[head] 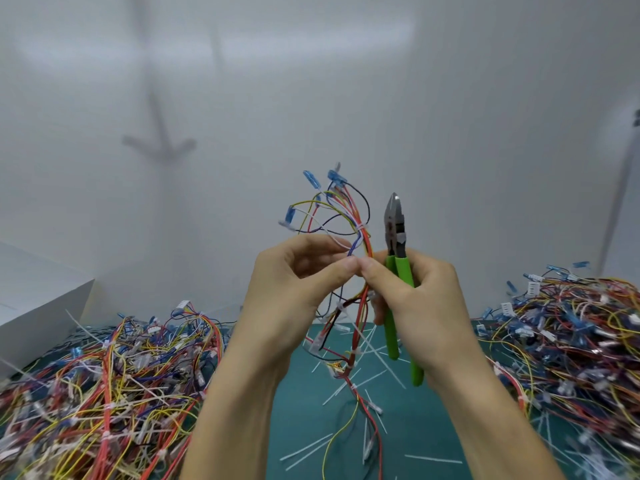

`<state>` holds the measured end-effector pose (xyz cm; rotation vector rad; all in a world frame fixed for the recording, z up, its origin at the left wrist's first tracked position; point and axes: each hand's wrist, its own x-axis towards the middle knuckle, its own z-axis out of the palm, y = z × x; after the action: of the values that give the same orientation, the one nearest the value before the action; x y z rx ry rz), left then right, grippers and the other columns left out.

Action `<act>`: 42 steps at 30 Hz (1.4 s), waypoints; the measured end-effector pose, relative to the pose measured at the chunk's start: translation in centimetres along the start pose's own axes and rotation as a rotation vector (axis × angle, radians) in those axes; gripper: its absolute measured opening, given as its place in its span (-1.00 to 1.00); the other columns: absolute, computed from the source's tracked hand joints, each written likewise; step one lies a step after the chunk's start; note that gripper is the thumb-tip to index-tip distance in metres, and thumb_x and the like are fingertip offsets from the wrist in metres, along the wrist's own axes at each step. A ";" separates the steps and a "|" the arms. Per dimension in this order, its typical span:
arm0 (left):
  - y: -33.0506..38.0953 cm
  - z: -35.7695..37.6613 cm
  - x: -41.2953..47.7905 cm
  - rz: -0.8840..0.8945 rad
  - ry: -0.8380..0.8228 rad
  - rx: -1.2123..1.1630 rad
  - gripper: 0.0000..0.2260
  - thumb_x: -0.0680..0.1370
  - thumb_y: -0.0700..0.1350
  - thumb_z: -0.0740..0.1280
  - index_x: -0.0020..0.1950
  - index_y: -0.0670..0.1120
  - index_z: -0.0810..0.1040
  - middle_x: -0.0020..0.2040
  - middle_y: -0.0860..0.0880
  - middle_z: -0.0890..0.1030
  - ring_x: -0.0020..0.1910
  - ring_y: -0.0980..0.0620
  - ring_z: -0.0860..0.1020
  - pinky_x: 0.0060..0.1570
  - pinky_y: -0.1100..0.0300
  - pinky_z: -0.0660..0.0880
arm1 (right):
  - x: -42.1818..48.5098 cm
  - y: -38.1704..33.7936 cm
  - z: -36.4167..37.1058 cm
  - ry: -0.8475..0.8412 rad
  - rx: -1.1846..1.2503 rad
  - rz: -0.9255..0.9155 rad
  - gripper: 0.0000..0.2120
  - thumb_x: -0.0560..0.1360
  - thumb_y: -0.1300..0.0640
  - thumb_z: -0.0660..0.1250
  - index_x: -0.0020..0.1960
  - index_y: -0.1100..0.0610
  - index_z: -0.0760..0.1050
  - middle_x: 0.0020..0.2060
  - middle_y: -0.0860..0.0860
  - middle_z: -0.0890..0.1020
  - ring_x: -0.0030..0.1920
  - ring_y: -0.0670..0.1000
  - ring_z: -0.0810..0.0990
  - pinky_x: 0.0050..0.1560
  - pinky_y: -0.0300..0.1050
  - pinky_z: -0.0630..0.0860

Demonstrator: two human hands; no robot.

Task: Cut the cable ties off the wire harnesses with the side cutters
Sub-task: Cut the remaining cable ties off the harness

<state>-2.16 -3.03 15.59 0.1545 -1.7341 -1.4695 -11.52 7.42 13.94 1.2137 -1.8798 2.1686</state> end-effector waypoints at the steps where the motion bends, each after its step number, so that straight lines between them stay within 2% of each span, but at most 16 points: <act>1: -0.1 0.2 0.0 0.014 0.023 0.006 -0.88 0.43 -0.25 0.49 -0.05 -0.13 0.66 -0.19 -0.02 0.71 -0.16 0.13 0.67 -0.13 0.36 0.54 | -0.1 0.0 0.1 -0.003 -0.006 0.000 -0.83 0.51 0.02 0.42 -0.21 0.07 0.61 -0.47 -0.05 0.51 -0.37 0.01 0.46 -0.24 0.19 0.52; 3: -0.2 0.5 -0.1 0.030 0.044 0.013 -0.91 0.46 -0.25 0.47 -0.09 -0.10 0.64 -0.23 0.00 0.70 -0.21 0.15 0.65 -0.17 0.36 0.53 | -0.2 -0.1 0.2 -0.007 -0.015 -0.008 -0.84 0.52 0.01 0.40 -0.19 0.06 0.60 -0.47 -0.03 0.50 -0.37 0.04 0.46 -0.24 0.21 0.52; 6: 0.0 0.1 -0.1 0.021 0.033 0.015 -0.89 0.46 -0.27 0.47 -0.07 -0.09 0.66 -0.24 -0.02 0.70 -0.26 0.11 0.65 -0.22 0.36 0.52 | -0.1 -0.1 0.2 0.014 0.014 -0.007 -0.84 0.52 0.04 0.41 -0.20 0.07 0.61 -0.48 -0.05 0.52 -0.39 -0.01 0.48 -0.27 0.13 0.55; 9: 0.3 -0.8 -0.2 -0.006 -0.006 0.066 -0.93 0.47 -0.23 0.46 -0.09 -0.08 0.68 -0.24 -0.04 0.70 -0.34 0.09 0.63 -0.26 0.33 0.55 | 0.0 -0.3 -0.2 -0.001 0.124 0.024 -0.83 0.51 0.08 0.42 -0.22 0.13 0.61 -0.43 -0.01 0.55 -0.43 -0.05 0.49 -0.34 -0.08 0.55; 11: 0.4 -1.5 -0.2 -0.022 -0.015 0.095 -0.97 0.49 -0.17 0.44 -0.12 -0.09 0.69 -0.27 -0.04 0.70 -0.39 0.10 0.59 -0.34 0.36 0.50 | 0.1 -0.4 -0.5 -0.024 0.198 0.039 -0.83 0.51 0.11 0.42 -0.25 0.10 0.63 -0.39 0.03 0.56 -0.43 -0.05 0.49 -0.36 -0.17 0.54; 15: 0.3 -2.4 -0.1 -0.029 0.051 0.123 -0.83 0.56 -0.10 0.36 -0.16 -0.11 0.69 -0.33 -0.02 0.66 -0.42 0.11 0.55 -0.33 0.32 0.53 | 0.4 -0.4 -1.4 -0.058 0.314 0.079 -0.86 0.45 0.07 0.43 -0.23 0.11 0.63 -0.44 -0.04 0.52 -0.43 -0.07 0.48 -0.37 -0.21 0.53; 19: 0.3 -3.0 0.0 -0.041 0.101 0.177 -0.78 0.60 -0.08 0.31 -0.14 -0.12 0.68 -0.30 -0.02 0.68 -0.39 0.11 0.60 -0.27 0.20 0.60 | 0.6 -0.5 -2.1 -0.079 0.391 0.103 -0.81 0.38 -0.02 0.41 -0.24 0.10 0.67 -0.46 -0.06 0.48 -0.43 -0.07 0.49 -0.38 -0.25 0.51; 21: 0.5 -3.0 0.0 -0.029 0.113 0.203 -0.79 0.60 -0.04 0.30 -0.11 -0.08 0.68 -0.25 0.01 0.71 -0.28 0.12 0.66 -0.19 0.21 0.57 | 0.7 -0.5 -2.4 -0.088 0.390 0.097 -0.81 0.38 -0.02 0.41 -0.25 0.08 0.68 -0.46 -0.07 0.48 -0.43 -0.08 0.49 -0.40 -0.26 0.50; 25: 1.3 -2.3 -0.4 0.223 0.170 0.346 -0.93 0.48 0.02 0.47 -0.10 0.05 0.66 -0.11 0.14 0.68 -0.02 0.17 0.62 -0.08 0.24 0.49 | 0.8 -0.3 -2.4 -0.132 0.360 0.060 -0.83 0.38 -0.03 0.41 -0.24 0.06 0.69 -0.45 -0.07 0.47 -0.43 -0.09 0.48 -0.40 -0.27 0.49; 27: 1.8 -1.9 -0.7 0.320 0.085 0.358 -0.93 0.45 0.01 0.47 -0.11 0.06 0.66 -0.12 0.12 0.67 -0.03 0.13 0.61 -0.09 0.16 0.52 | 0.7 -0.2 -2.3 -0.159 0.335 0.034 -0.84 0.38 -0.03 0.41 -0.24 0.04 0.69 -0.45 -0.08 0.47 -0.43 -0.10 0.48 -0.38 -0.28 0.49; 30: 1.8 -1.5 -1.0 0.227 -0.211 0.412 -0.93 0.50 -0.01 0.44 -0.06 0.03 0.68 -0.13 0.08 0.70 -0.08 0.10 0.65 0.01 -0.02 0.59 | 0.7 -0.1 -2.2 -0.201 0.307 0.000 -0.85 0.39 -0.03 0.40 -0.24 0.02 0.67 -0.45 -0.07 0.48 -0.42 -0.11 0.48 -0.36 -0.26 0.50; 33: 1.1 -1.2 -0.9 0.113 -0.399 0.481 -0.88 0.57 -0.06 0.37 -0.04 -0.04 0.70 -0.14 0.02 0.72 -0.08 0.08 0.67 0.05 0.01 0.58 | 0.8 0.0 -2.2 -0.215 0.281 -0.009 -0.84 0.37 -0.07 0.40 -0.22 0.00 0.66 -0.46 -0.08 0.49 -0.40 -0.06 0.51 -0.30 -0.18 0.57; 36: 0.7 -1.3 -0.7 0.057 -0.468 0.371 -0.84 0.59 -0.11 0.32 -0.07 -0.13 0.67 -0.21 -0.02 0.70 -0.19 0.08 0.65 -0.12 0.27 0.54 | 0.9 0.2 -2.2 -0.196 0.224 0.018 -0.77 0.35 -0.13 0.40 -0.20 0.02 0.66 -0.45 -0.05 0.49 -0.36 0.03 0.52 -0.22 -0.02 0.60; 39: 0.4 -1.4 -0.6 -0.064 -0.470 0.195 -0.86 0.56 -0.12 0.33 -0.13 -0.16 0.58 -0.30 -0.08 0.64 -0.30 0.02 0.61 -0.28 0.30 0.50 | 0.9 0.5 -1.9 -0.161 0.065 0.021 -0.61 0.36 -0.23 0.35 -0.16 0.11 0.62 -0.43 -0.06 0.51 -0.36 -0.04 0.50 -0.27 -0.11 0.55; 40: 0.2 -1.4 -0.6 -0.106 -0.448 0.157 -0.86 0.57 -0.13 0.33 -0.14 -0.18 0.55 -0.31 -0.09 0.63 -0.33 0.00 0.61 -0.32 0.30 0.49 | 0.9 0.6 -1.8 -0.146 -0.015 0.013 -0.54 0.36 -0.29 0.32 -0.16 0.12 0.60 -0.43 -0.07 0.50 -0.36 -0.06 0.47 -0.28 -0.09 0.52; 42: -0.1 -1.1 -0.5 -0.176 -0.381 0.090 -0.84 0.59 -0.13 0.30 -0.12 -0.21 0.54 -0.30 -0.09 0.64 -0.36 0.00 0.62 -0.38 0.31 0.49 | 1.0 0.9 -1.5 -0.113 -0.124 0.012 -0.44 0.38 -0.39 0.28 -0.18 0.15 0.54 -0.44 -0.07 0.49 -0.35 -0.02 0.45 -0.22 0.09 0.49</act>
<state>-1.17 -3.68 15.19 0.0782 -2.1397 -1.6274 -13.42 8.03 13.80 1.3295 -2.0349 1.9944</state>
